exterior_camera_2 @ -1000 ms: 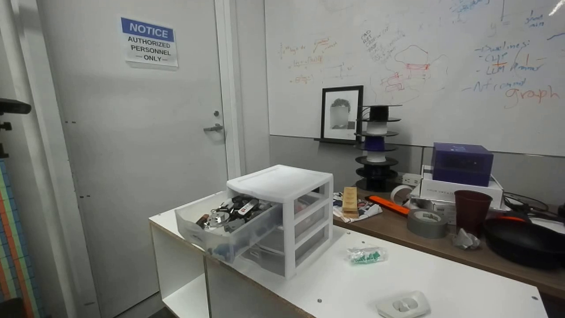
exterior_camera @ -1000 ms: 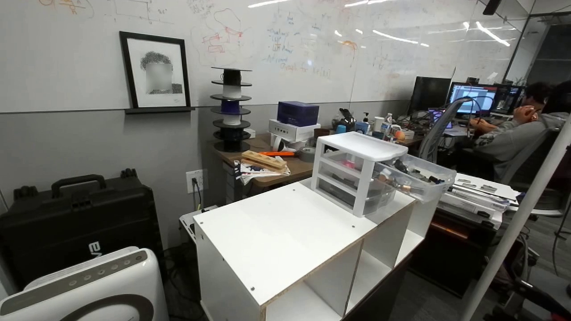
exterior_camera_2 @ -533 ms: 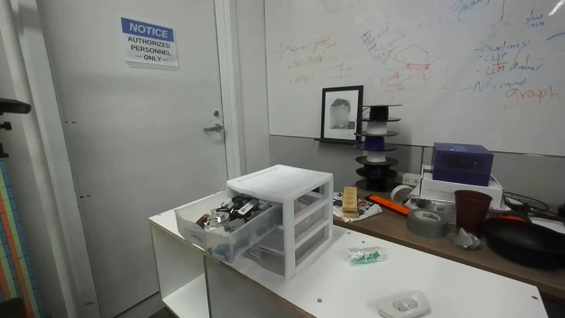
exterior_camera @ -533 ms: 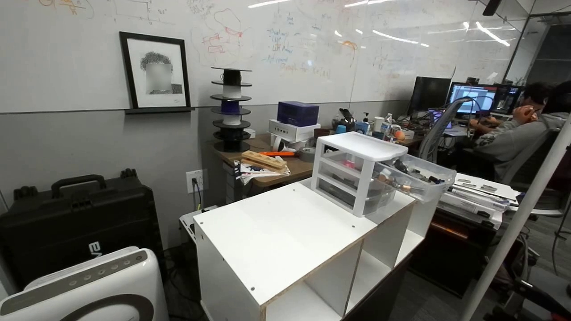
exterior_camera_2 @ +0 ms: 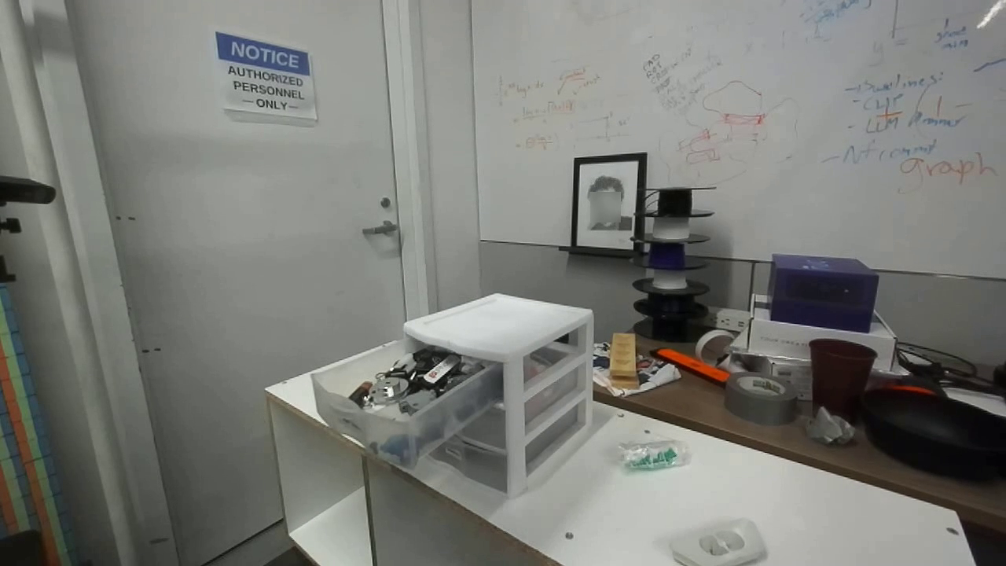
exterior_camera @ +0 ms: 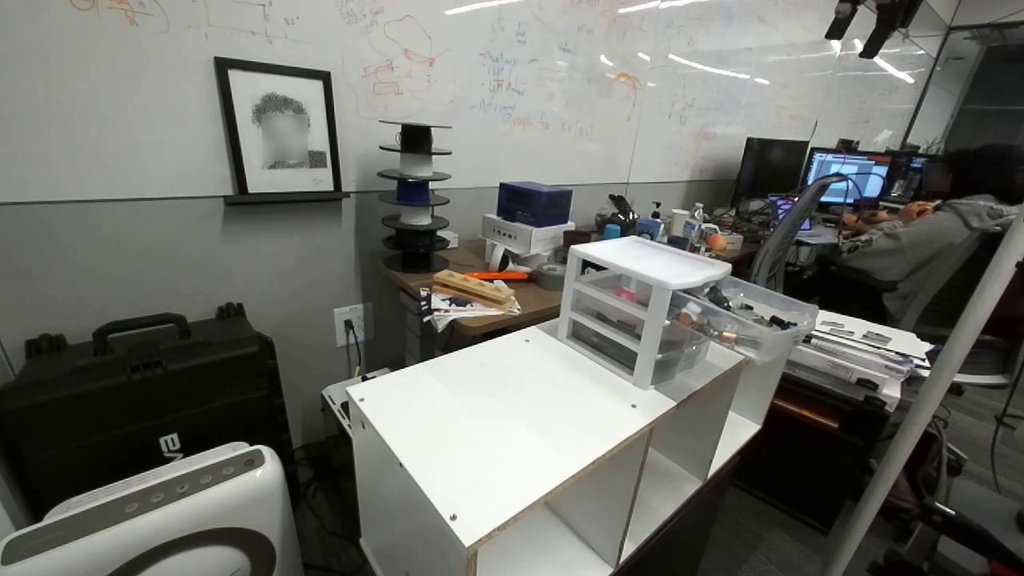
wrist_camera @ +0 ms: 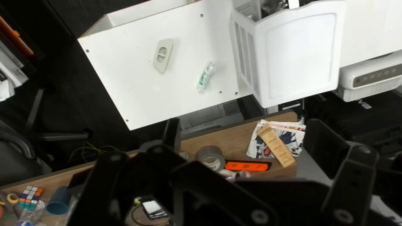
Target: Put the objects on the right in the top drawer of the dresser
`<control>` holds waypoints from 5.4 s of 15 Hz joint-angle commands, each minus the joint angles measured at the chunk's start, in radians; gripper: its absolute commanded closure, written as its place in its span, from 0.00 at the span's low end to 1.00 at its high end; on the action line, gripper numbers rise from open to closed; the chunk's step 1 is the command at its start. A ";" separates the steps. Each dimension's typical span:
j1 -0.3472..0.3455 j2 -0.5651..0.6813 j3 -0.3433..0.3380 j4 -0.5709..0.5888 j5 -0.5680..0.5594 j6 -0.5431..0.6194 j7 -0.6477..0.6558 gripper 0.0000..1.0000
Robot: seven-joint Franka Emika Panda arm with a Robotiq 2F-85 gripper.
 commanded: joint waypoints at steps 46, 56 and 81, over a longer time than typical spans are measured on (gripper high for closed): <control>-0.205 0.815 0.150 0.060 0.006 0.570 0.045 0.44; -0.204 0.809 0.167 0.038 -0.002 0.592 0.024 0.86; -0.044 0.130 0.138 -0.360 -0.172 0.401 0.116 0.96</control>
